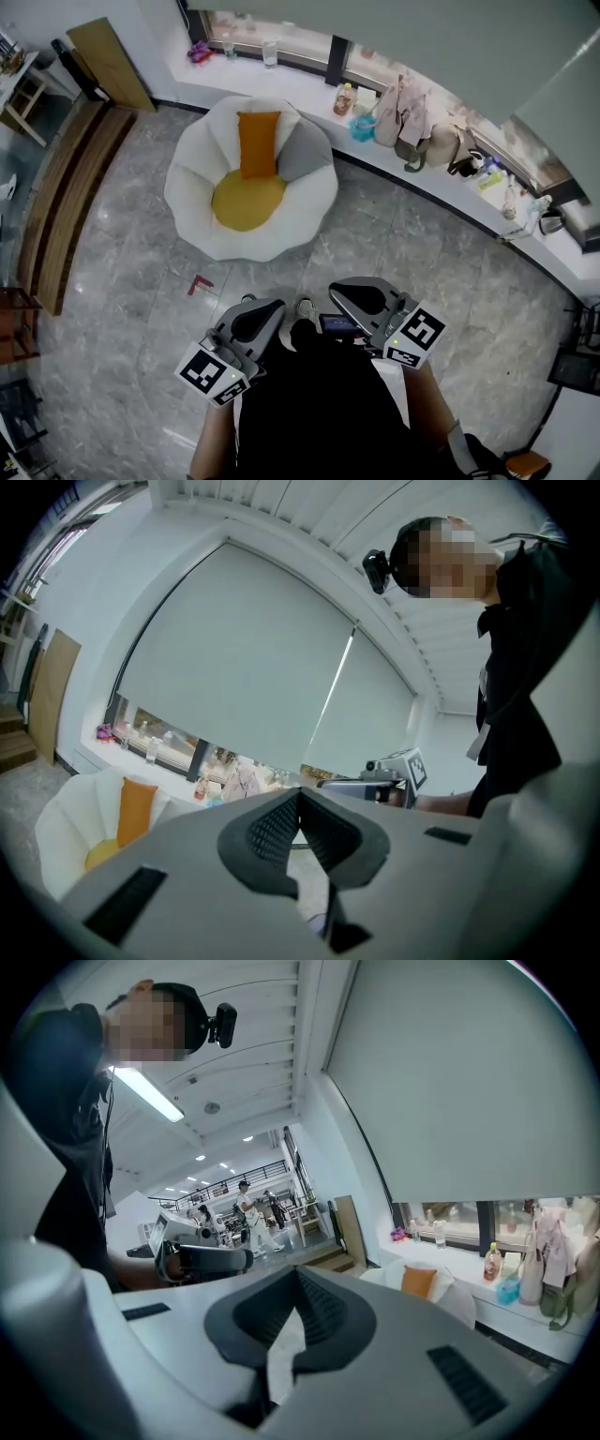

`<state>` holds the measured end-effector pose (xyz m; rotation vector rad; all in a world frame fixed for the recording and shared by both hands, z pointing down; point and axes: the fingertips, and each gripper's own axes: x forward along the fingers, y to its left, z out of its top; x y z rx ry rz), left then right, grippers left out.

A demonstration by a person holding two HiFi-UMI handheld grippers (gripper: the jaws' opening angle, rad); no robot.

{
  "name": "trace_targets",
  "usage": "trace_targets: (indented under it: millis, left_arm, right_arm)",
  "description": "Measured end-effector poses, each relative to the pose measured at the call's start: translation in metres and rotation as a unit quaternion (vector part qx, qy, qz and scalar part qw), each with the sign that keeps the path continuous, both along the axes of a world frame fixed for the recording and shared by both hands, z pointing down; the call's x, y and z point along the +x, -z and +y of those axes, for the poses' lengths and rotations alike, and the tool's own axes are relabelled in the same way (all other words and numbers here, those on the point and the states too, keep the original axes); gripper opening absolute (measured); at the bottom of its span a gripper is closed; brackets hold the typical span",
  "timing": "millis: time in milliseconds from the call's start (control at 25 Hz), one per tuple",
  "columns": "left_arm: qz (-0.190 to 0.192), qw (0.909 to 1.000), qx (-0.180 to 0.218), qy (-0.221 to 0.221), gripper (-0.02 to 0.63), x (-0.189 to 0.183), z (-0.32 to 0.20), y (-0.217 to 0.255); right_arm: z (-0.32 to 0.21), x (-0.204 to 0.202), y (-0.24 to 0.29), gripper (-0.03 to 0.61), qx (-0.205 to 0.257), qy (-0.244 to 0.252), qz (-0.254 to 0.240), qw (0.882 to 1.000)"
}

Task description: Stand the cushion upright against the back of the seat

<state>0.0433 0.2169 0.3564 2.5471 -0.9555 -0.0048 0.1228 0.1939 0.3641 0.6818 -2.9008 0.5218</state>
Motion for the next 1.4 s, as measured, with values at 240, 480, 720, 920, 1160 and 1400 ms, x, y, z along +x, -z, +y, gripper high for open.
trace_targets:
  millis: [240,480,720,920,1160,1400]
  left_arm:
    - [-0.003,1.0,0.001,0.005,0.014,0.0,0.005,-0.002]
    - [-0.006,1.0,0.001,0.006,0.014,-0.003,0.011,-0.002]
    - [-0.005,1.0,-0.003,0.007,0.014,-0.006,0.014,-0.007]
    - [-0.007,0.9999,0.001,0.008,0.014,-0.007,0.015,-0.006]
    - [-0.01,0.9999,-0.001,0.011,0.014,-0.007,0.017,-0.009]
    - [-0.009,0.9999,-0.003,0.012,0.014,-0.007,0.015,-0.009]
  right_arm:
    - [0.005,-0.001,-0.001,0.015,-0.003,0.008,-0.002,1.0]
    - [0.009,-0.005,-0.001,0.015,-0.001,0.006,-0.004,1.0]
    - [0.013,-0.006,-0.003,0.015,0.0,0.005,-0.004,1.0]
    - [0.014,-0.005,-0.002,0.015,-0.002,0.003,-0.009,1.0]
    - [0.015,-0.005,-0.003,0.015,-0.003,0.008,-0.006,1.0]
    - [0.015,-0.005,-0.004,0.015,-0.001,0.011,-0.002,1.0]
